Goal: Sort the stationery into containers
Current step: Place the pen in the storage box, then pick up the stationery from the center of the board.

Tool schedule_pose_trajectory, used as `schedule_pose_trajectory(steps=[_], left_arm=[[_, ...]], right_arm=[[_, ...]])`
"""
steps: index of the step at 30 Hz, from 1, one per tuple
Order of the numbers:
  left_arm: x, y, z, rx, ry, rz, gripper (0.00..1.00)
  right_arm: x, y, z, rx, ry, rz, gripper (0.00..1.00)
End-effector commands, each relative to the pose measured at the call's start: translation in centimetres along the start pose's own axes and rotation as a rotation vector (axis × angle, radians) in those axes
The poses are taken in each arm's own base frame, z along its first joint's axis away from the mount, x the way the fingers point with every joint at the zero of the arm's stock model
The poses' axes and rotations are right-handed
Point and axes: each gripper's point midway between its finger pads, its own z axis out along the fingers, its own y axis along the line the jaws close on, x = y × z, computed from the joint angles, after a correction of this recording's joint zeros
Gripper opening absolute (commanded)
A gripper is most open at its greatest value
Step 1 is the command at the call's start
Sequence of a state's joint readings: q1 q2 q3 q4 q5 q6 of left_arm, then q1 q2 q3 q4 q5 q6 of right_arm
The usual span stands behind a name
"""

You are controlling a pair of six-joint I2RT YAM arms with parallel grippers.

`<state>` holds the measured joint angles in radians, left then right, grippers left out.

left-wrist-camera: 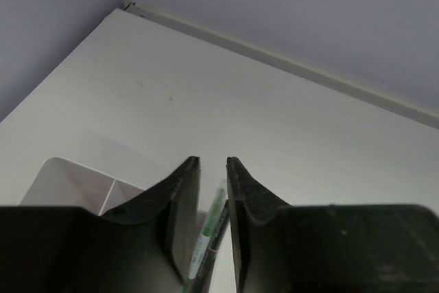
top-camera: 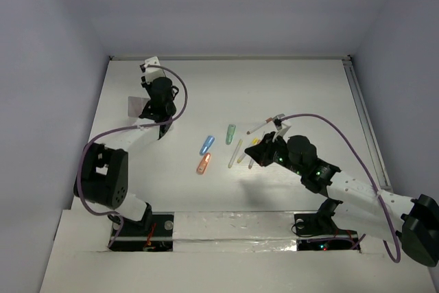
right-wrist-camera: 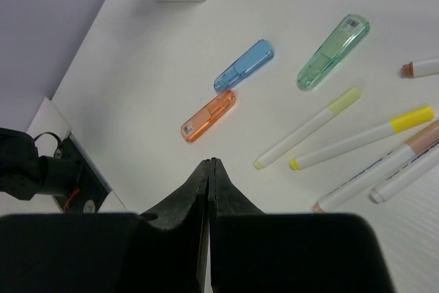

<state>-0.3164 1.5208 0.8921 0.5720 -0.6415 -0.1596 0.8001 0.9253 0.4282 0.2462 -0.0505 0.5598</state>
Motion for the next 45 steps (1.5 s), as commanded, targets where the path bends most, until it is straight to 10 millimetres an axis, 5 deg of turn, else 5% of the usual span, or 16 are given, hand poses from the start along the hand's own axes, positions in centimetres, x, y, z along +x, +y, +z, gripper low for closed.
schedule_pose_trajectory(steps=[1, 4, 7, 10, 12, 14, 16, 19, 26, 35, 45], left_arm=[[-4.7, -1.7, -3.3, 0.091, -0.08, -0.159, 0.2], [-4.2, -5.7, -7.1, 0.313, -0.023, -0.232, 0.07], [0.3, -9.4, -11.4, 0.482, 0.14, -0.19, 0.0], [5.7, -10.9, -14.8, 0.605, 0.343, -0.148, 0.0], [9.3, -10.1, -16.3, 0.631, 0.457, -0.112, 0.0], [11.9, -9.3, -17.9, 0.653, 0.542, -0.094, 0.09], [12.9, -9.0, -19.0, 0.682, 0.572, -0.08, 0.31], [14.6, -8.2, -19.3, 0.677, 0.608, -0.042, 0.48], [16.8, -9.6, -19.9, 0.737, 0.652, 0.068, 0.53], [19.4, -9.4, -17.8, 0.626, 0.672, 0.196, 0.53], [21.3, -7.9, -15.7, 0.495, 0.672, 0.299, 0.37]], right_arm=[[-0.6, 0.3, 0.4, -0.007, -0.026, -0.001, 0.03], [-0.6, 0.4, 0.5, -0.006, -0.022, -0.001, 0.0], [-0.7, 0.3, 0.5, 0.001, -0.028, -0.001, 0.0], [-0.8, 0.0, 0.2, 0.013, -0.032, -0.004, 0.01], [-0.8, -0.1, 0.1, 0.02, -0.036, -0.005, 0.03], [-0.9, -0.1, 0.1, 0.019, -0.039, -0.007, 0.04], [-0.8, -0.2, 0.2, 0.023, -0.034, -0.01, 0.05], [-0.5, -0.4, 0.5, 0.029, -0.02, -0.009, 0.12], [-0.1, -0.6, 0.9, 0.036, -0.006, -0.013, 0.39], [-0.1, -0.7, 1.0, 0.041, -0.002, -0.016, 0.38], [-0.1, -0.7, 0.8, 0.043, -0.003, -0.019, 0.37]])
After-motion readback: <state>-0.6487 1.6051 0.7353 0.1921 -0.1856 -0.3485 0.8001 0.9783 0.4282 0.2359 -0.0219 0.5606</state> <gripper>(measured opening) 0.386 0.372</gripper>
